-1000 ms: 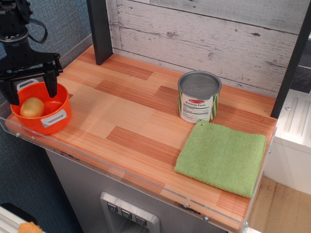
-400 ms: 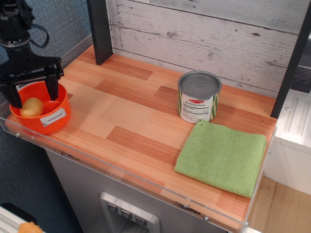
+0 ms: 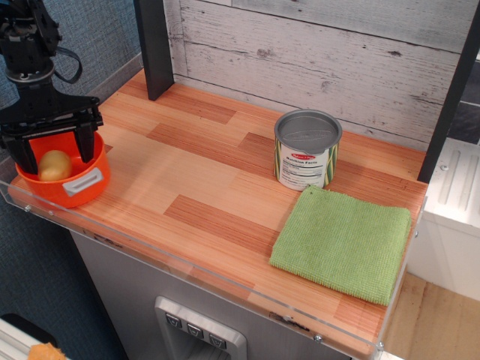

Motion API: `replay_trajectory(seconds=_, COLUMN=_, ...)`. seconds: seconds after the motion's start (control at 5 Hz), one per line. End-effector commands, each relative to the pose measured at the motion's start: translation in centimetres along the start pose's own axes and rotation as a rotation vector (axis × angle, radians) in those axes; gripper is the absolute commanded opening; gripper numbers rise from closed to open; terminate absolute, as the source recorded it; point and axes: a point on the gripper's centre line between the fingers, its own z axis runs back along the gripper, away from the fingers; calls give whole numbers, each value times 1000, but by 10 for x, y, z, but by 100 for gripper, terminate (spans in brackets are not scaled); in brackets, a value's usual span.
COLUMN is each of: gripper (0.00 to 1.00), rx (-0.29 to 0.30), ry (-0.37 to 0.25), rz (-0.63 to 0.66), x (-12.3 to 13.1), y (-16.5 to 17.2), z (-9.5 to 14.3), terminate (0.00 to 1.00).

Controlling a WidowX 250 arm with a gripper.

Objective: Move potato from orange bowl next to the can

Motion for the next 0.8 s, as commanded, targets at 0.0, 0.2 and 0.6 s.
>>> replay_trajectory(seconds=0.0, gripper=100, rx=14, ry=-27, rz=-15, x=0, y=0, z=1, terminate=0)
replay_trajectory(seconds=0.2, gripper=100, rx=26, ry=-24, rz=-7, x=0, y=1, z=-2, terminate=0)
replay_trajectory(seconds=0.6, gripper=0, rx=20, ry=-40, rz=0, x=-1, y=2, z=2, terminate=0)
